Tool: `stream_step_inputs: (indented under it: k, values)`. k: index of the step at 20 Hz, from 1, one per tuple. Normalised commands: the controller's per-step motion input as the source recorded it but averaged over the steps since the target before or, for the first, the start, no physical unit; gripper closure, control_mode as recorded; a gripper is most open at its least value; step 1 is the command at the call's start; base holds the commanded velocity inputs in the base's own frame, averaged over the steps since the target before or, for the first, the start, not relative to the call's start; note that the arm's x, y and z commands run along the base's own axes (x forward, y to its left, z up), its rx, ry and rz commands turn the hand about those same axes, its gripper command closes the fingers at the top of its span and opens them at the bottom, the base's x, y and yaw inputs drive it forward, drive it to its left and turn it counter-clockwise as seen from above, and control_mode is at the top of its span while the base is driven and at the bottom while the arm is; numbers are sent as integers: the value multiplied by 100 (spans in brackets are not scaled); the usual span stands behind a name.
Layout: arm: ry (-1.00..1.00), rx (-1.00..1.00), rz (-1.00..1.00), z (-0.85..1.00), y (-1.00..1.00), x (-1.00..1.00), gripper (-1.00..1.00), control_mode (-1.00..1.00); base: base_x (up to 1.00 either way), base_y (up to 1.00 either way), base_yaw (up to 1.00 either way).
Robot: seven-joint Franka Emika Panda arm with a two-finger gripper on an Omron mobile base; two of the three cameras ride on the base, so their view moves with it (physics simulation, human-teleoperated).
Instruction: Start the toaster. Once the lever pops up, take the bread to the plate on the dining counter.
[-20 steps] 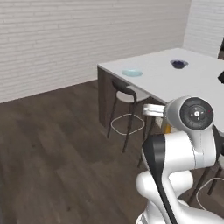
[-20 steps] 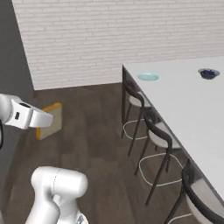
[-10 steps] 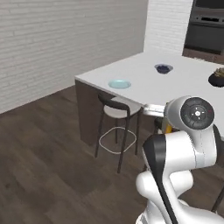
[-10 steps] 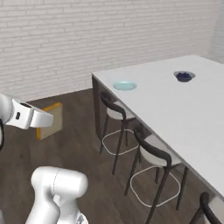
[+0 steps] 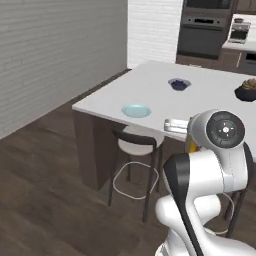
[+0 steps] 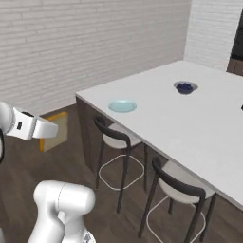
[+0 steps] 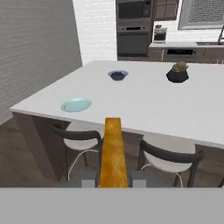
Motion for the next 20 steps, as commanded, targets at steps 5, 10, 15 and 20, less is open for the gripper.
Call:
stream_step_inputs:
  k: [5, 10, 15, 20]
  values:
    - [0, 0, 0, 0, 0, 0, 100, 100, 100, 53, -42]
    - [0, 0, 0, 0, 0, 0, 100, 100, 100, 45, -41]
    - [0, 0, 0, 0, 0, 0, 100, 100, 94, 40, -38]
    - [0, 0, 0, 0, 0, 0, 100, 100, 77, 34, -35]
